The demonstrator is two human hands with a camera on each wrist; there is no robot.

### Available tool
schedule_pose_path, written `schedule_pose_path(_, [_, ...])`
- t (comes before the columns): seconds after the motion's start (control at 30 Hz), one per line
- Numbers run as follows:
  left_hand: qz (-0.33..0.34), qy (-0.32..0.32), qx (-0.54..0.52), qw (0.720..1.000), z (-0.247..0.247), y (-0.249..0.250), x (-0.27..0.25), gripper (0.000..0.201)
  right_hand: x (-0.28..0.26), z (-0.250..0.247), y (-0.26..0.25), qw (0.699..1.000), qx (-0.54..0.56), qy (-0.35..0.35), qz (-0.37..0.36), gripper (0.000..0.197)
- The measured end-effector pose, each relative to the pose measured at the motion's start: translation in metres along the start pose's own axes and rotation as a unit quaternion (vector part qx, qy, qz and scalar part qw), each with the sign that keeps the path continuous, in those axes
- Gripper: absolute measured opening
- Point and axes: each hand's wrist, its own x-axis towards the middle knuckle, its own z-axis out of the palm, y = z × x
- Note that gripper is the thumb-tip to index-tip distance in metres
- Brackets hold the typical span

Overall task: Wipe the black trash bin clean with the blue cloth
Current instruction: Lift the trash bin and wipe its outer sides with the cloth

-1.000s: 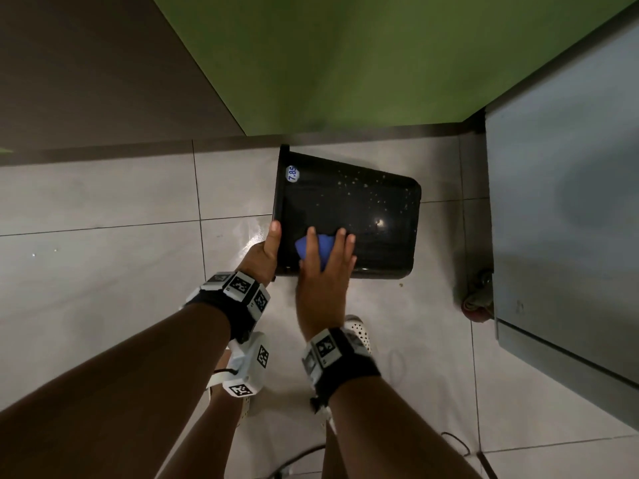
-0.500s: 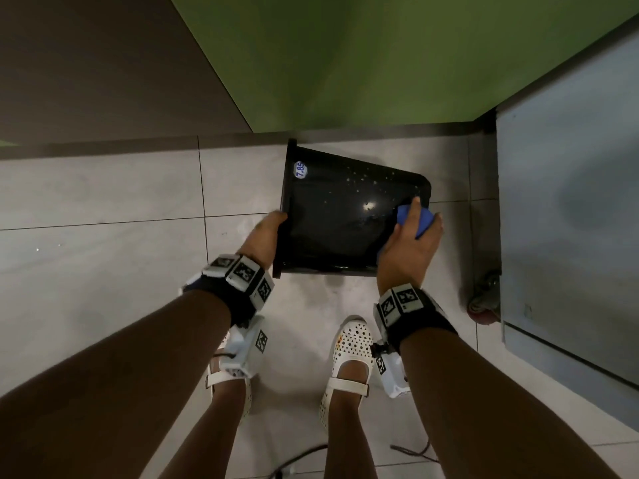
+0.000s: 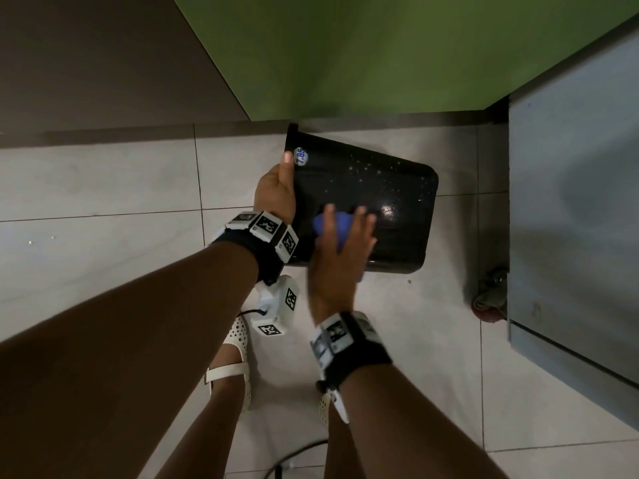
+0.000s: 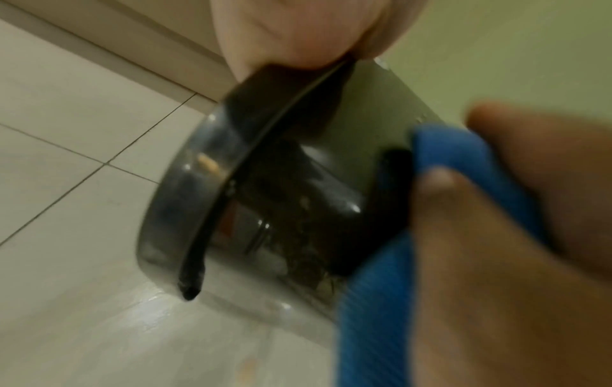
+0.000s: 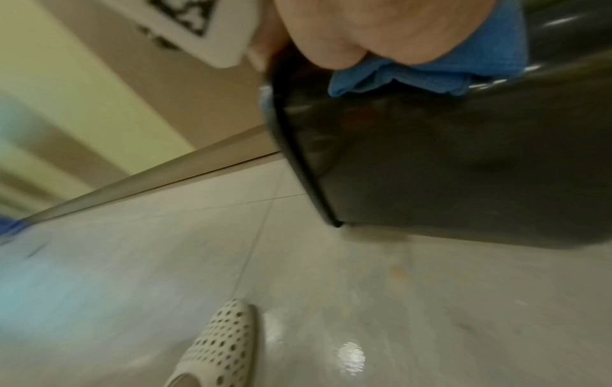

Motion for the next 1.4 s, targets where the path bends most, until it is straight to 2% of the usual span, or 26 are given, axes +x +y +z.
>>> schedule_pose_path(0.03, [0.002, 0.003, 0.000, 1.000, 0.001, -0.002, 0.000, 0.051, -0.006, 0.008, -0.010, 0.998, -0.034, -0.010, -0.053, 0.066])
schedule_pose_path(0.1, [0.002, 0.001, -0.009, 1.000, 0.002, -0.004, 0.000, 0.049, -0.002, 0.014, -0.023, 0.993, -0.076, -0.039, -0.080, 0.075])
schedule_pose_path(0.17, [0.001, 0.000, -0.005, 1.000, 0.001, -0.003, 0.001, 0.048, 0.020, 0.013, -0.023, 0.994, -0.078, -0.025, -0.072, 0.069])
schedule_pose_path(0.27, [0.014, -0.001, 0.027, 1.000, 0.000, -0.004, 0.002, 0.048, 0.060, -0.001, -0.013, 0.993, -0.071, 0.009, -0.091, 0.048])
schedule_pose_path(0.33, [0.019, 0.000, 0.042, 0.999, -0.001, -0.004, 0.002, 0.049, 0.081, -0.013, -0.001, 0.994, -0.070, -0.009, -0.079, 0.049])
schedule_pose_path(0.4, [0.017, -0.001, 0.041, 0.999, -0.002, -0.004, 0.003, 0.050, 0.097, -0.028, 0.016, 0.996, -0.079, -0.017, -0.034, 0.052])
schedule_pose_path(0.57, [0.009, 0.010, 0.032, 0.999, 0.001, -0.005, 0.002, 0.050, 0.105, -0.058, 0.062, 0.986, -0.011, 0.044, 0.160, 0.051])
schedule_pose_path(0.67, [0.005, 0.013, 0.028, 1.000, 0.002, -0.006, 0.003, 0.050, 0.087, -0.057, 0.067, 0.970, 0.023, 0.075, 0.230, 0.052])
schedule_pose_path(0.73, [0.004, 0.008, 0.029, 1.000, 0.001, -0.006, 0.003, 0.050, 0.071, -0.050, 0.062, 0.963, 0.002, 0.088, 0.254, 0.053])
schedule_pose_path(0.8, [0.005, 0.000, 0.022, 1.000, 0.000, -0.006, 0.003, 0.049, 0.054, -0.041, 0.052, 0.968, -0.032, 0.086, 0.235, 0.053])
schedule_pose_path(0.9, [0.012, -0.001, 0.022, 1.000, 0.001, -0.004, 0.004, 0.048, 0.031, -0.026, 0.028, 0.986, -0.059, 0.083, 0.132, 0.054])
schedule_pose_path(0.97, [0.013, 0.001, 0.021, 1.000, 0.001, -0.005, 0.002, 0.048, 0.019, -0.013, 0.006, 0.995, -0.017, 0.023, 0.092, 0.049])
schedule_pose_path(1.03, [0.008, 0.000, 0.013, 1.000, 0.001, -0.008, 0.002, 0.044, 0.015, -0.002, -0.013, 0.999, -0.018, -0.027, 0.038, 0.055])
schedule_pose_path(1.1, [0.004, -0.002, 0.006, 1.000, 0.000, -0.008, 0.002, 0.042, 0.020, 0.004, -0.020, 0.996, -0.075, -0.049, -0.023, 0.062])
schedule_pose_path(1.17, [0.013, 0.001, 0.019, 1.000, 0.000, -0.009, 0.004, 0.046, 0.033, 0.005, -0.013, 0.993, -0.104, -0.037, -0.051, 0.064])
schedule_pose_path(1.3, [0.044, 0.014, 0.055, 0.997, -0.001, -0.012, 0.004, 0.049, 0.055, -0.014, 0.012, 0.994, -0.086, -0.007, -0.063, 0.058])
schedule_pose_path(1.4, [0.043, 0.017, 0.062, 0.997, -0.001, -0.013, 0.004, 0.051, 0.072, -0.033, 0.032, 0.998, -0.064, 0.024, -0.011, 0.058])
